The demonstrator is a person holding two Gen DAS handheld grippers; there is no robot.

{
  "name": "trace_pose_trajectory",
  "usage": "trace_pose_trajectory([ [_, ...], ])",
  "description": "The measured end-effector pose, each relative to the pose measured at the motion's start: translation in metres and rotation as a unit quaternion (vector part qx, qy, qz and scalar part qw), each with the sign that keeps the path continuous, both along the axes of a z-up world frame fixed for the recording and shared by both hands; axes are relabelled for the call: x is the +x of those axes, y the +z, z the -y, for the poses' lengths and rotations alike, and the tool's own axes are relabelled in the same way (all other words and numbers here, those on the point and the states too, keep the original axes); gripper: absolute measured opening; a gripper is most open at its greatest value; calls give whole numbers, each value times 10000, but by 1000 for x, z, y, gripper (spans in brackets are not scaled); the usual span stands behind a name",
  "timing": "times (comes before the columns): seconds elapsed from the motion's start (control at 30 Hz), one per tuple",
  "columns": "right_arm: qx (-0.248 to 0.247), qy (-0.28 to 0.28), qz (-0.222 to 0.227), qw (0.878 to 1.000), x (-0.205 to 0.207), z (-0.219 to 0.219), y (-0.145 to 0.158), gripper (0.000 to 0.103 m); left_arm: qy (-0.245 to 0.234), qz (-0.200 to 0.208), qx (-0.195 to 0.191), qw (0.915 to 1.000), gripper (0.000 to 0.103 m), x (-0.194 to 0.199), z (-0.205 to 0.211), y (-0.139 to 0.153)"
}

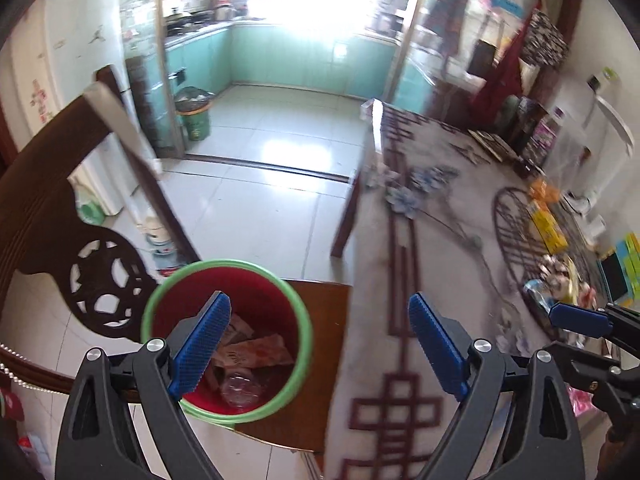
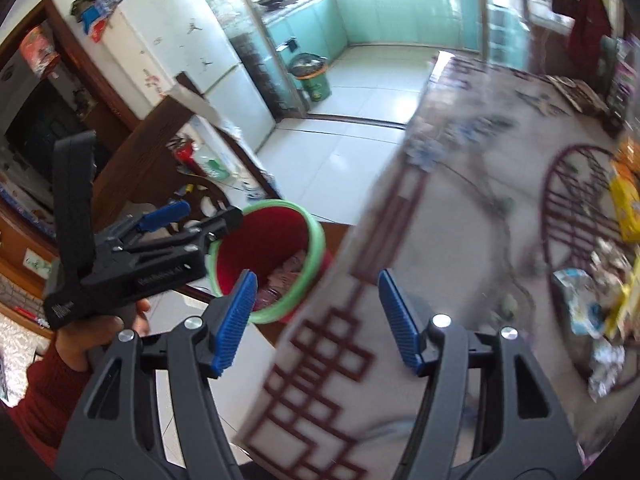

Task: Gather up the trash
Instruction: 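Grasp the pink wrapper with the left tool while the right tool grasps the patterned paper cup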

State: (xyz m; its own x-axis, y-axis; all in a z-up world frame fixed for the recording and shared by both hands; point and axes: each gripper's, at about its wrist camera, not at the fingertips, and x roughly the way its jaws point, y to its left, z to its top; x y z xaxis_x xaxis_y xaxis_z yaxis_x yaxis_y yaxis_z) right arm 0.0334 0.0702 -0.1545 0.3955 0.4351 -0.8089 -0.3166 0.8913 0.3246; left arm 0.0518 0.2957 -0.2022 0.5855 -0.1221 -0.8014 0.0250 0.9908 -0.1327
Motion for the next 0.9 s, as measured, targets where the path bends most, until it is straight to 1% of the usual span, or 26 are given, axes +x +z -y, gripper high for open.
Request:
trace_pose_trajectory([
  [0.07, -56, -277, -106, 9995, -7, 30, -8, 61, -227, -29, -3, 9997, 86, 0, 24, -1],
  [0.13, -130, -698, -228, 9972, -16, 74, -17, 61, -443, -27, 3, 9990, 86, 0, 50, -1],
  [0.23, -340, -1149, -397, 9920, -30, 133, -28, 61, -744, 7, -42, 9972, 86, -1, 95, 3],
  [0.27, -492, -1244, -473, 9899, -37, 156, -32, 61, -825, 14, -63, 9966, 86, -1, 109, 4],
  [0.3, -615, -1282, -523, 9885, -42, 170, -35, 61, -902, 10, -82, 9959, 86, -2, 124, 5],
  [0.33, -876, -1378, -602, 9847, -51, 197, -38, 61, -999, -2, -110, 9949, 86, -2, 141, 6],
  [0.4, -1154, -1610, -715, 9776, -67, 235, -43, 61, -1158, -15, -169, 9931, 86, -6, 173, 7],
  [0.43, -1247, -1906, -814, 9703, -79, 267, -46, 61, -1224, -19, -192, 9923, 86, -8, 186, 7],
  [0.5, -1245, -2424, -909, 9579, -99, 310, -50, 61, -1372, -71, -278, 9901, 86, -14, 219, 5],
  [0.57, -1186, -3161, -960, 9364, -123, 358, -56, 61, -1562, -154, -401, 9868, 86, -21, 252, 1],
  [0.6, -1094, -3431, -1050, 9270, -135, 379, -62, 61, -1737, -182, -475, 9835, 86, -27, 270, -1],
  [0.63, -1040, -3529, -1129, 9230, -142, 390, -68, 61, -1926, -187, -521, 9797, 86, -31, 286, -3],
  [0.67, -993, -3595, -1251, 9194, -149, 403, -76, 61, -2206, -184, -527, 9738, 86, -38, 305, -6],
  [0.73, -898, -3583, -1499, 9171, -156, 417, -94, 61, -2654, -183, -368, 9633, 87, -52, 339, -11],
  [0.8, -744, -3543, -1637, 9177, -159, 421, -107, 61, -3145, -114, -243, 9489, 87, -68, 370, -15],
  [0.83, -655, -3541, -1696, 9174, -157, 425, -114, 61, -3394, -87, -182, 9404, 87, -76, 384, -17],
  [0.9, -546, -3470, -1771, 9194, -154, 425, -126, 60, -3932, -33, -40, 9194, 87, -94, 407, -20],
])
